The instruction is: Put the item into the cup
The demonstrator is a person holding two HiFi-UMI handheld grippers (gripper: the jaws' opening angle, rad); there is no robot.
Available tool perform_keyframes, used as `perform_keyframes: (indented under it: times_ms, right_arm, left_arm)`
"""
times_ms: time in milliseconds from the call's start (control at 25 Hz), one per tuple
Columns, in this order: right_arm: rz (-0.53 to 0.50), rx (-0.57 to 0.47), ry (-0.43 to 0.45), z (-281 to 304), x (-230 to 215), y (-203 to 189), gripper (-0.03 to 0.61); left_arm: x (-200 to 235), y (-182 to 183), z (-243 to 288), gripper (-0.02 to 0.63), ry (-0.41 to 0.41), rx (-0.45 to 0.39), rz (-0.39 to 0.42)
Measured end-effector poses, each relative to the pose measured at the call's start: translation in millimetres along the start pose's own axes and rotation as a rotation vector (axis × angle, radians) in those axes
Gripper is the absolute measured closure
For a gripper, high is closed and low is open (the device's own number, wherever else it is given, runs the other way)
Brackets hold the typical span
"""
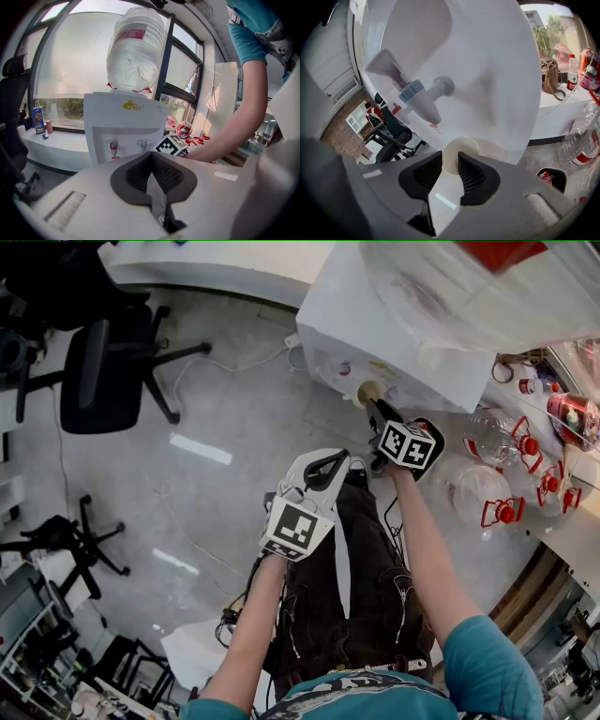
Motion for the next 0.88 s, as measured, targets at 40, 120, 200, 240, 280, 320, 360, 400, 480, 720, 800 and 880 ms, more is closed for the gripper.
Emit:
perform_keyframes:
  times_ms: [40,120,200,240,280,320,360,400,480,720,800,880]
  right_arm:
    - [-0.001,0.001,0.001,-0.5,0.3,-0.3,0.469]
    - [-0.004,0.002,0.005,-1.9,0.6,-0.6,0.469]
    - [-0.005,0.0,0.01,-3.9,1.0,-0.7,0.469]
    - [-0.005,-0.001,0.014,-5.3,1.6,-0.8,0.469]
    - [-0.003,-0.003,0.017,-7.2,2.3,-1.0,0.469]
    - [-0.001,-0.006,0.021,-9.8,3.1,-1.2,0.469]
    - [0.002,-0.01,0.025,-13.0,4.1,-1.5,0.469]
    - [0.004,-0.014,0.029,-16.7,5.3,-1.6,0.469]
    - [0.002,-0.023,0.04,-24.6,8.8,-1.4,0.469]
    - [-0.079,-0.015,0.078,-48.9,22.4,-1.5,0.469]
    - [-0.125,-0.006,0.09,-58.3,26.8,-0.6,0.471]
    - [-0.157,-0.002,0.104,-70.8,31.8,1.7,0.473]
  left_arm:
    - [-0.4,-0.2,0.0,0.601,0.0,0.0,-0.001]
    - [-1.3,-0.1,0.4,0.601,0.0,-0.001,-0.001]
    - [-1.7,0.9,0.7,0.601,0.001,-0.004,0.001]
    - [-1.7,1.6,0.6,0.601,0.001,-0.005,0.002]
    - [-1.6,2.5,0.4,0.601,0.002,-0.006,0.003]
    - [-1.5,3.4,-0.1,0.601,0.003,-0.006,0.004]
    - [-1.5,4.5,-0.8,0.601,0.004,-0.007,0.005]
    - [-1.5,5.8,-1.7,0.601,0.005,-0.008,0.006]
    - [-1.1,9.3,-3.7,0.601,0.006,-0.012,0.009]
    - [3.6,17.6,-9.1,0.6,0.013,-0.007,0.011]
    - [6.0,19.8,-11.3,0.594,0.016,0.001,0.012]
    - [7.5,22.9,-13.9,0.594,0.019,0.007,0.021]
Point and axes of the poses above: the fingertips, and each gripper's own axes: z forward along the fingers, x to its left, y out of its top, the point moved 3 cm from there along -z, backward along the fingers, and after that the axes turned 8 degrees about z, right-handed, at the moved point
